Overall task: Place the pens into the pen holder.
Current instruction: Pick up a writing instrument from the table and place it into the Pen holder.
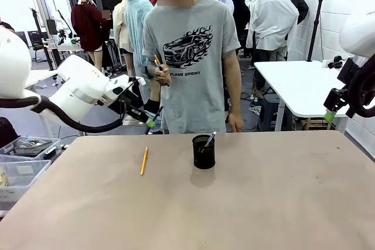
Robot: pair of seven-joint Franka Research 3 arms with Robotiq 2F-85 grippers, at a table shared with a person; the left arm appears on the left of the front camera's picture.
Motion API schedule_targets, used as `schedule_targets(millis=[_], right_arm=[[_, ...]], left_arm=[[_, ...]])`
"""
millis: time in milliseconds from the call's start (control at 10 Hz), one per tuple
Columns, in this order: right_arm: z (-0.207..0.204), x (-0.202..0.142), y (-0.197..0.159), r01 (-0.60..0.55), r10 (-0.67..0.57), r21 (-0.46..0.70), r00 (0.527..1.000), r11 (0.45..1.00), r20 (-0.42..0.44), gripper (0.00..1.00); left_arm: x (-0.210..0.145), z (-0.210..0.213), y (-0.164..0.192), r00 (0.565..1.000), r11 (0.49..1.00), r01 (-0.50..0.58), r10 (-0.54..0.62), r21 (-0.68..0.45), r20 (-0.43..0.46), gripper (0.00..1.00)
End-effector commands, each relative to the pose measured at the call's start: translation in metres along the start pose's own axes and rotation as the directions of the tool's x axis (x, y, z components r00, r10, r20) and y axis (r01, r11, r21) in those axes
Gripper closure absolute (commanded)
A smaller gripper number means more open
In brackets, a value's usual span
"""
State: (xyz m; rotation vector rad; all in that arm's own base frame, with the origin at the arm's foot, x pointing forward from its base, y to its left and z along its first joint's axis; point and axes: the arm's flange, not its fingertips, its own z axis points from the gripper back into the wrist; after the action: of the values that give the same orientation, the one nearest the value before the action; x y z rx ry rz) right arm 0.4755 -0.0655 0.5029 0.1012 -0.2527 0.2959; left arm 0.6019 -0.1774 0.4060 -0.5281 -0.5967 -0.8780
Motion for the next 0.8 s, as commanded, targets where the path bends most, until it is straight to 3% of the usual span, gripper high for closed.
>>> schedule_targets(millis=[0, 200, 400, 500, 700], right_arm=[[0.0, 0.0, -0.002, -0.016, 0.015, 0.005, 1.0, 1.0, 0.016, 0.17], [0.0, 0.0, -0.002, -0.016, 0.015, 0.005, 1.0, 1.0, 0.016, 0.17], [0.0, 0.0, -0.002, -0.016, 0.015, 0.005, 1.0, 1.0, 0.016, 0.17], [0.0, 0.0, -0.002, -0.016, 0.015, 0.005, 1.0, 1.0, 0.016, 0.17], [0.0, 0.0, -0.002, -0.016, 0.015, 0.005, 1.0, 1.0, 0.016, 0.17]], left_arm=[[0.001, -0.012, 0.001, 0.994, 0.979, 0.106, -0.098, -0.176, 0.051, 1.0], [0.017, -0.025, -0.012, 0.991, 0.96, 0.135, -0.127, -0.246, 0.048, 1.0], [0.012, -0.004, -0.015, 0.986, 0.947, 0.155, -0.132, -0.28, 0.101, 1.0], [-0.001, 0.036, -0.014, 0.979, 0.947, 0.167, -0.125, -0.275, 0.163, 1.0], [-0.064, 0.154, -0.012, 0.953, 0.972, 0.194, -0.154, -0.136, 0.26, 1.0]])
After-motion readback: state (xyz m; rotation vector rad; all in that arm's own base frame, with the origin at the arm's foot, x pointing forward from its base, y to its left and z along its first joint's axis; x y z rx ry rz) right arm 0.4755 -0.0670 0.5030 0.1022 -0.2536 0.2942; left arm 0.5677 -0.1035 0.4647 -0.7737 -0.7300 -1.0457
